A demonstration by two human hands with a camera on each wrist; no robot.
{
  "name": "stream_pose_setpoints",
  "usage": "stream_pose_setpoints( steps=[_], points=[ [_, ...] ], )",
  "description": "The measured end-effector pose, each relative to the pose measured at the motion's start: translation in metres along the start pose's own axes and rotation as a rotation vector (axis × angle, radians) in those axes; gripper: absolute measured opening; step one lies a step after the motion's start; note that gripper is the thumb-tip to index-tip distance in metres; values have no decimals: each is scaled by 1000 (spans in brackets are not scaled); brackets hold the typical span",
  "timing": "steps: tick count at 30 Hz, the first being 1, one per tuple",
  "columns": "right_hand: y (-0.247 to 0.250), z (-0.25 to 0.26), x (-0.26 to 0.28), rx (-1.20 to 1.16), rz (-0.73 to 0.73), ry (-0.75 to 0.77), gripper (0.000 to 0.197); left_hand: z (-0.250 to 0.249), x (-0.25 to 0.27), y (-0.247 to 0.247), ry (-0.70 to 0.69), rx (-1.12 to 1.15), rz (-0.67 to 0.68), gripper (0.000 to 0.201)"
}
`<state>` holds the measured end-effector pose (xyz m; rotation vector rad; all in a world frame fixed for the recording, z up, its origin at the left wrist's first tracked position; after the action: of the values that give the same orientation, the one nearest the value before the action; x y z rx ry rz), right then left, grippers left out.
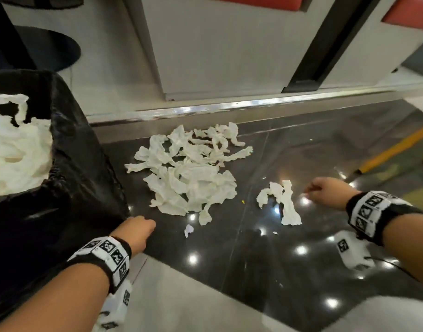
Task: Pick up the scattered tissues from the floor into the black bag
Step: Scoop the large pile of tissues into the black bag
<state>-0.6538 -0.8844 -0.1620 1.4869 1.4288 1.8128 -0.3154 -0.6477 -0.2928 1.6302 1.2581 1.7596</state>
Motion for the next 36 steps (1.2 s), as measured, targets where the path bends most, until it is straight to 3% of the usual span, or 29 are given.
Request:
stream_pose_setpoints(
  steps=[2,4,6,9,15,19,21,25,28,31,34,36],
  points=[
    [-5,7,-5,20,116,7,7,-2,9,33,-37,120,-116,10],
    [-9,16,-7,82,281,-6,20,-5,17,62,-56,236,-247,6],
    [-5,27,-15,186,251,19,28,-11,23,78,-82,290,-308,3],
    [-3,39,-47,260,141,64,38,-14,18,88,-96,177,-282,7],
    [-38,40,-75,122,194,-39,51,-20,30,103,-52,-67,-173,34],
    [-46,26,-100,-1,175,-165,59,-34,11,116,-21,23,-234,22],
    [-62,9,-120,-95,165,-218,71,-47,-4,102,46,86,-205,6],
    [-93,-8,-133,-155,199,-216,78,-85,-36,39,61,144,-42,46],
    [-115,1,-126,-221,257,-232,79,-105,-44,-4,63,214,56,56],
    [-125,20,-132,-245,222,-187,66,-110,-45,-42,170,302,110,63],
    [-122,43,-134,-159,133,-66,39,-114,-43,-60,228,366,58,45],
    [-124,59,-131,-157,154,22,32,-115,-45,-64,222,334,25,25]
  ],
)
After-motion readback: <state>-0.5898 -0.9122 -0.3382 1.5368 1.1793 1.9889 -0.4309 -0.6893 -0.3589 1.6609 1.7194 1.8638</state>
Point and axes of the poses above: each hand's wrist, its own x-axis away from the middle knuckle, its own y-axis out of the back of the hand, z = x × y, the point moved 5 cm from there along -x, towards the middle knuckle, and after that the axes turned 2 degrees about z, right-handed, at the moved point
